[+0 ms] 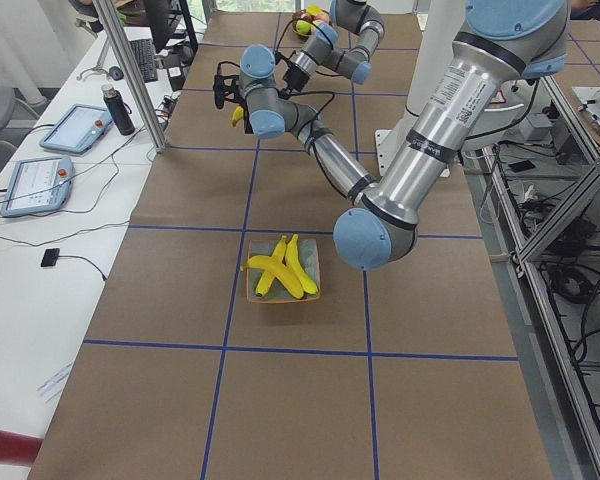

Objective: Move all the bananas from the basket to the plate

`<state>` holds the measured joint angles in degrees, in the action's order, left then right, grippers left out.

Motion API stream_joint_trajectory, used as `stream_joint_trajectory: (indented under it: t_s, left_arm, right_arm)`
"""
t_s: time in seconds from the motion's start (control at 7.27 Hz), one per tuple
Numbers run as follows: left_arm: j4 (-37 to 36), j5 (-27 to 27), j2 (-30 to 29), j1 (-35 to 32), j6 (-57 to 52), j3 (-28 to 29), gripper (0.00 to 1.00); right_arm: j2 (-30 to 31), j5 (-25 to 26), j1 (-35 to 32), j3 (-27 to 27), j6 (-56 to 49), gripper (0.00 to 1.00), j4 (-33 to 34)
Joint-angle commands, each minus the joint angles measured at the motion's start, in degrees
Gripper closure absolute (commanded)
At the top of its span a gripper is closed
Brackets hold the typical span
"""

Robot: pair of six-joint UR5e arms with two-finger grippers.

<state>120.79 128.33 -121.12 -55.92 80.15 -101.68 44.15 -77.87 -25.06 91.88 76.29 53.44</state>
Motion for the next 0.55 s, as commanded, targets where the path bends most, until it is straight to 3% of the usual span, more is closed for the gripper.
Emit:
stream_joint_trajectory:
  t_s: [0.0, 0.41]
  left_arm:
    - [0.1, 0.0, -0.8, 0.4, 1.5, 0.0, 0.00]
    - [0.1, 0.0, -1.0, 0.9, 1.6, -0.1, 0.00]
  right_arm:
    - [-2.0, 1.8, 1.4, 0.0, 0.1, 1.00, 0.0]
    - [-3.1, 4.0, 3.0, 0.0, 0.1, 1.00, 0.0]
